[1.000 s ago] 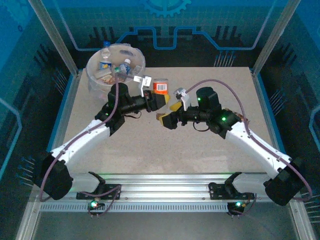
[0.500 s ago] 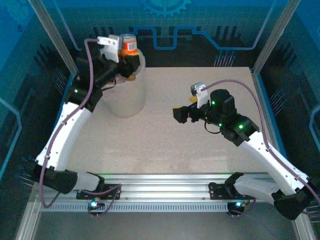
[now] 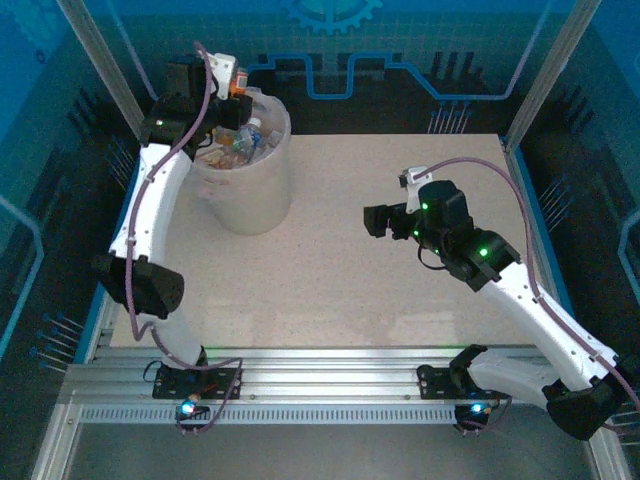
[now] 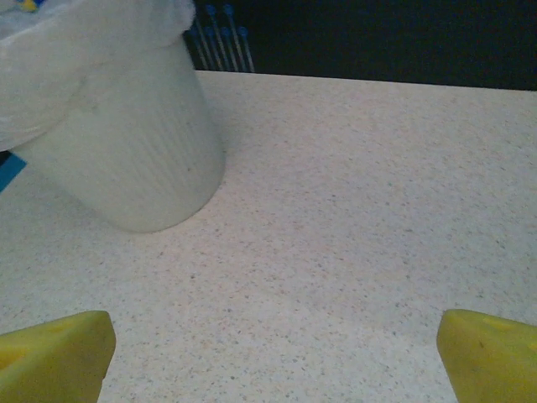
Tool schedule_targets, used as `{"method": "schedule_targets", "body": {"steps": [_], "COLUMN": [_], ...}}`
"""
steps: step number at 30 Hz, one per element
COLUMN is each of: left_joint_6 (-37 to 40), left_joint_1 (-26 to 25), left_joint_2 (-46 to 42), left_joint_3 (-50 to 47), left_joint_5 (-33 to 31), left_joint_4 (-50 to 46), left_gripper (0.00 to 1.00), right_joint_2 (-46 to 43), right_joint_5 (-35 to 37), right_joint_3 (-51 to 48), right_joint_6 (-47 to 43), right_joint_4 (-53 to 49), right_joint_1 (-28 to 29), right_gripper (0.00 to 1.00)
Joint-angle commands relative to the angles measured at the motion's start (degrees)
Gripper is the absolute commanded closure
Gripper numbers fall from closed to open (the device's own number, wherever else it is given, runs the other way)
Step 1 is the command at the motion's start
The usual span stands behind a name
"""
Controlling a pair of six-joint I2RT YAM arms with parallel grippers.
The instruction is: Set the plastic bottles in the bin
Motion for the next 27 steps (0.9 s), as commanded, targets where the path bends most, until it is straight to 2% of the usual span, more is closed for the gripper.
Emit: {"method": "schedule_targets", "body": {"steps": [1,6,7,9,15,23,27], "left_joint_6": [5.3,8.4,8.7,9.1,8.9,7.9,7.3], "left_joint_1": [0.8,0.8,0.8,0.8,0.8,0.6,0.6], "left_joint_2": [2.4,6.9,7.6,9.0,9.7,6.7,3.8], "left_joint_3": [3.9,7.8,8.6,9.9,10.6,10.3,8.2], "left_joint_5": [-5.0,-5.5,-5.6,-5.5,-5.3,-4.3,-4.6], "left_joint_4": [-4.7,-7.0,-7.4,-8.5,-8.7,-8.6,-7.4], "left_gripper": [0.58,0.52,0.49,0.35,0.13,0.02,0.01], "right_joint_2": [-0.4,0.0,0.2,1.0,6.3,16.2,19.9], "right_joint_5": [3.9,4.2,4.1,3.3,-3.6,-9.9,-12.9], "right_joint_3": [1.5,2.3,2.7,3.9,7.8,10.4,11.2], "right_joint_6": [3.5,6.4,6.9,7.5,6.7,4.5,3.5], "right_joint_4": [-2.5,-6.1,-7.0,-9.7,-16.5,-19.7,-19.7], "right_joint_1": [-1.9,-5.4,-6.2,-8.8,-19.9,-32.5,-37.7], "right_gripper": [0.00,0.00,0.00,0.00,0.00,0.00,0.00]}}
